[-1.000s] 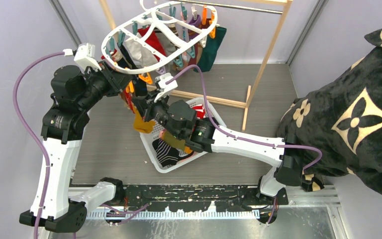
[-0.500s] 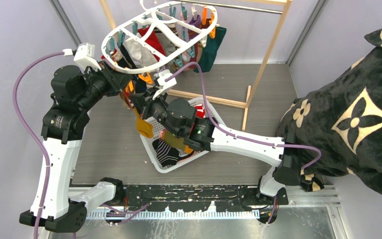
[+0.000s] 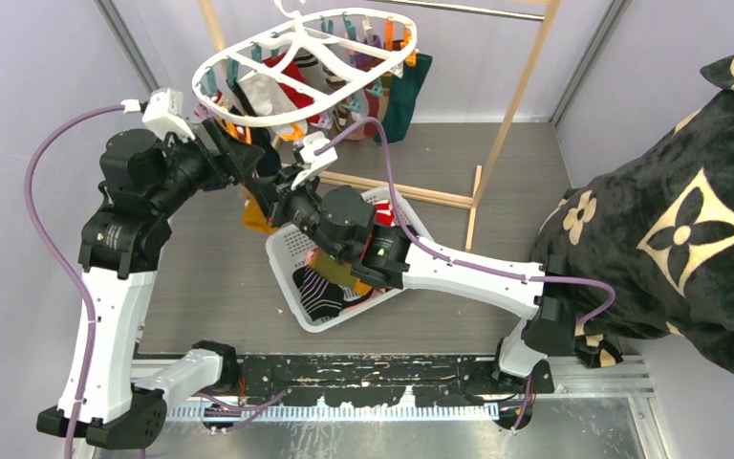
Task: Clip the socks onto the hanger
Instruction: Clamp the sock onto the hanger.
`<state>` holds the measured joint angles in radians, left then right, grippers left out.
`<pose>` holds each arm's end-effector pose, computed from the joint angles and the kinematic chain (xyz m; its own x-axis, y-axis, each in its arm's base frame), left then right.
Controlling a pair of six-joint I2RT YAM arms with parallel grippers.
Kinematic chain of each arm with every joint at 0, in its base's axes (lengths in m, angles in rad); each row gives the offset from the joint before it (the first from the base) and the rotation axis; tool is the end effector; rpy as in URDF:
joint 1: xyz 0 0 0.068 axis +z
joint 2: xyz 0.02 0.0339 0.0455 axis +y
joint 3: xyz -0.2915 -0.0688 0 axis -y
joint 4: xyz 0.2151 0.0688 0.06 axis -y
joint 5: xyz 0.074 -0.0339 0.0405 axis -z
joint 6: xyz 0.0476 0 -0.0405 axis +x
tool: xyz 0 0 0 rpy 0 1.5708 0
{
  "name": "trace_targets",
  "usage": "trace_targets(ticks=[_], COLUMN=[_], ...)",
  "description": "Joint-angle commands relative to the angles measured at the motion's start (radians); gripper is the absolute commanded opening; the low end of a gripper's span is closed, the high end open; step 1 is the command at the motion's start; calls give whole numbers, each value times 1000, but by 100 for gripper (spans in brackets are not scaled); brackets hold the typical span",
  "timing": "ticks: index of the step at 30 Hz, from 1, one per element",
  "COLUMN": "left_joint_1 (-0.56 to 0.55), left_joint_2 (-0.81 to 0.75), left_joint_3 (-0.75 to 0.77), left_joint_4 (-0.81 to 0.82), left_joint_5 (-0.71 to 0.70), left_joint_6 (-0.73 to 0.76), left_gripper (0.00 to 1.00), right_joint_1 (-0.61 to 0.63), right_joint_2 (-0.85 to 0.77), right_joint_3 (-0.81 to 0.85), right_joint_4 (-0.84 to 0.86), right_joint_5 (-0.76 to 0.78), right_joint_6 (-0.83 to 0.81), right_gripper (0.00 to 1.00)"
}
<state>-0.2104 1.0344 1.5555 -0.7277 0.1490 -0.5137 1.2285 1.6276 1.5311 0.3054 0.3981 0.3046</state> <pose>0.1415 -0.0374 0.4983 -0.3460 -0.4230 -0.8374 0.2050 0.8369 -0.5075 0.1422 0.3440 0.4680 -0.1558 0.3863 -0.9091 -0.7278 0.5774 0.3701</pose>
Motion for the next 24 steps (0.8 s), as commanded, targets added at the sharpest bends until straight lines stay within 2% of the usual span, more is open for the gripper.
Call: trace_targets(ticks=[1, 5, 11, 14, 18, 24], left_joint_1=[-3, -4, -3, -3, -3, -3], left_joint_2=[-31, -73, -194, -251, -317, -337], left_joint_3=[24, 25, -34, -75, -162, -308], left_joint_4=[-21, -61, -111, -118, -128, -55], left_joint_5=[-24, -44, -46, 6, 123, 185], left_joint_6=[13, 50, 114, 139, 190, 234], left_gripper=[87, 96, 100, 99, 94, 88], right_joint_1=[6, 6, -3, -17, -29, -31], right_joint_2=[-10, -13, -18, -25, -20, -7], right_joint_3=[58, 60, 73, 80, 118, 167], right_joint_4=[16, 12, -14, -28, -72, -113], right_joint_5=[-12, -13, -20, -34, -67, -119], right_joint_6=[-22, -25, -27, -16, -10, 25], right_gripper=[1, 1, 1, 1, 1, 1])
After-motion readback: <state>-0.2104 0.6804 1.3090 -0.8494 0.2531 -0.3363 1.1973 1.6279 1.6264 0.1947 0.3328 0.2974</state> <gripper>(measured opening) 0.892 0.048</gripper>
